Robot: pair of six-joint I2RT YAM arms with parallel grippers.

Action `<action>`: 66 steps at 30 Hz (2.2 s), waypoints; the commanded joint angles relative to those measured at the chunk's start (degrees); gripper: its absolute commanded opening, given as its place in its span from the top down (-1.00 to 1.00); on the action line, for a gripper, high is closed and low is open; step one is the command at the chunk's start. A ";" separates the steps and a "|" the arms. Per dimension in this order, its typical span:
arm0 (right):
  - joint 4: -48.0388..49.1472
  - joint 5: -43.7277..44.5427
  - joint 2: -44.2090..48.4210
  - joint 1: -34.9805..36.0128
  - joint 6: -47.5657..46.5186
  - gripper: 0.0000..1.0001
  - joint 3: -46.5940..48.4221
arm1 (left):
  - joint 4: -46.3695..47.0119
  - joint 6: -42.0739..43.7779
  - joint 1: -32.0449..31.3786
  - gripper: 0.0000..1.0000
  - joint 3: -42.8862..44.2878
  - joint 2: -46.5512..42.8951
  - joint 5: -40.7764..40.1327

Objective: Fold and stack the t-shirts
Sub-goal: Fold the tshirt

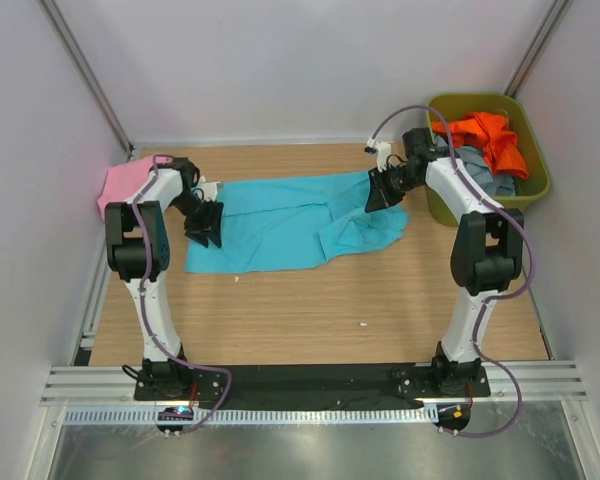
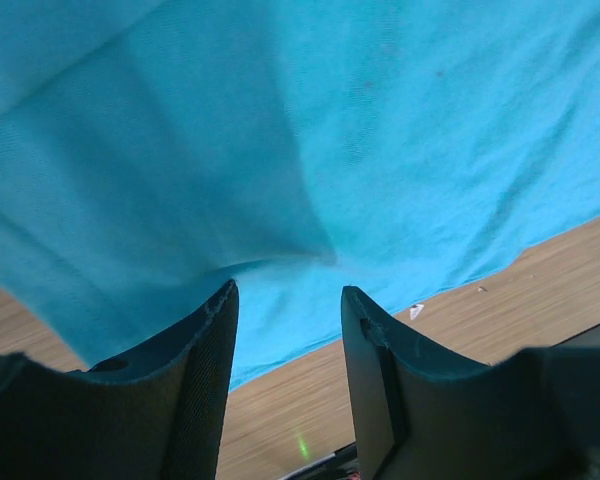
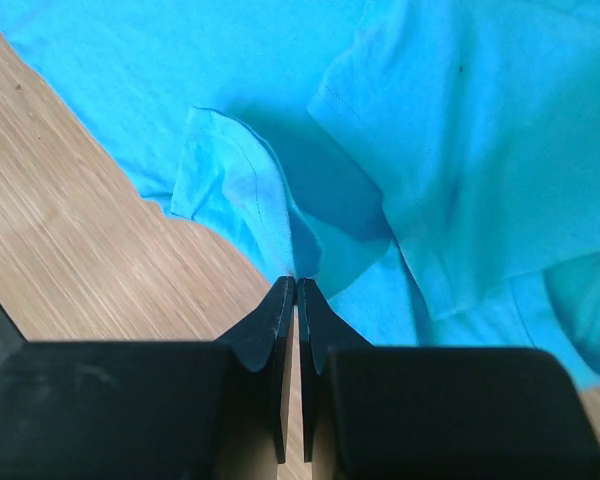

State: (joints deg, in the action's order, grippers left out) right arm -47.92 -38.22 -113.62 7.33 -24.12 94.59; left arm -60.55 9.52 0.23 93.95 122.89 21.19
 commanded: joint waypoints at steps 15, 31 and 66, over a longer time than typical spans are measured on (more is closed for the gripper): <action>-0.24 5.34 12.99 1.81 -2.42 0.81 -7.93 | 3.52 -1.78 10.05 -0.04 -7.64 -9.86 -0.90; 0.20 5.61 13.43 1.89 -2.07 0.81 -8.10 | -3.96 -0.03 11.81 0.12 -12.39 -7.40 1.22; 1.08 5.87 13.34 1.81 -1.54 0.81 -8.63 | -2.73 -2.31 12.34 0.27 -12.83 -4.85 -4.13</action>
State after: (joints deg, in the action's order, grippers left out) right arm -48.05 -32.47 -103.46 8.95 -25.71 86.24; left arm -65.01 7.60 12.19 79.70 117.43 18.59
